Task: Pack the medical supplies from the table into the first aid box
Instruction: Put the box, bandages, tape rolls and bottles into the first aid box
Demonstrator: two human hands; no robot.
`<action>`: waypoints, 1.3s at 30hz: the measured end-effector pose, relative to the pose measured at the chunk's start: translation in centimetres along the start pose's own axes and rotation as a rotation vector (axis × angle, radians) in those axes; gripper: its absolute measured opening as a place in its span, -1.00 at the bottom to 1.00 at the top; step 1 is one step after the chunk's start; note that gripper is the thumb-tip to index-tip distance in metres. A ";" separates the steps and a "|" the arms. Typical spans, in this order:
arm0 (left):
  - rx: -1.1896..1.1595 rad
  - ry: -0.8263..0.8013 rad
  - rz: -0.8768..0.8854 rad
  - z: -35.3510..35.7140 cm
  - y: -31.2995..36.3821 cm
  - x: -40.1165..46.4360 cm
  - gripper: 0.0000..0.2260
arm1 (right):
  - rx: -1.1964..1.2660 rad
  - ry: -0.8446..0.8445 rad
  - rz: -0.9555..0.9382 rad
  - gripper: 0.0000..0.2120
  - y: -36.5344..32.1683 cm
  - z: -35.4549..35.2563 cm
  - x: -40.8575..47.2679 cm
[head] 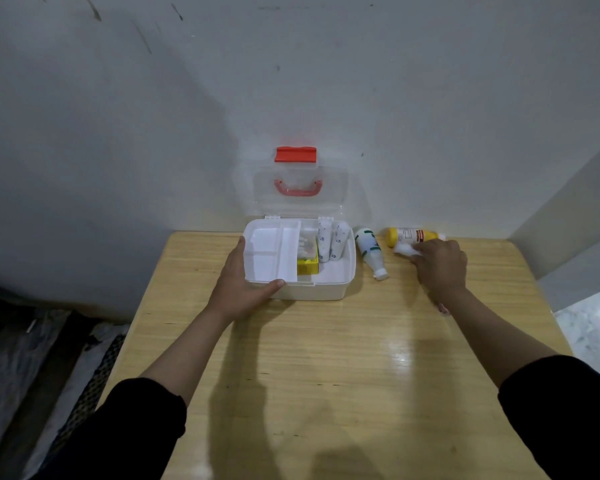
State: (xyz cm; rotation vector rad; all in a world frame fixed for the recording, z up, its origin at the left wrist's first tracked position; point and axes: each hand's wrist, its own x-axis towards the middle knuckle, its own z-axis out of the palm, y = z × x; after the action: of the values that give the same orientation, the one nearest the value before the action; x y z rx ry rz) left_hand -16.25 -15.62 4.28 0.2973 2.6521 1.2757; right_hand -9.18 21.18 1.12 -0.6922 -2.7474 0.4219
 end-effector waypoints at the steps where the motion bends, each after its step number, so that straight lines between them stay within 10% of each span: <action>1: 0.001 -0.002 -0.006 0.0 -0.1 0.0 0.01 | 0.064 0.061 -0.010 -0.81 0.0 -0.3 -0.4; 8: -0.021 -0.001 0.002 0.0 -0.2 -0.1 0.03 | 0.417 0.398 -0.142 -0.82 -7.2 -5.7 -2.1; 19: -0.096 0.014 0.127 -0.7 0.6 -0.2 -0.20 | 0.503 -0.270 0.070 -0.83 -24.1 -2.5 -2.1; 32: -0.084 -0.009 0.059 -0.4 0.1 -0.2 -0.03 | 0.352 -0.277 0.089 -0.77 -24.0 1.0 -2.3; 39: -0.052 -0.038 0.019 -0.3 -0.6 0.1 0.07 | 0.504 0.055 0.053 -0.82 -17.6 -2.3 -5.1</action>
State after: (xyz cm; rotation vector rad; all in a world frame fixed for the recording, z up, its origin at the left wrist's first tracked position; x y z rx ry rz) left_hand -16.45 -16.19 3.94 0.3366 2.5861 1.3282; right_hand -11.40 4.29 8.34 -0.6261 -2.4196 1.0402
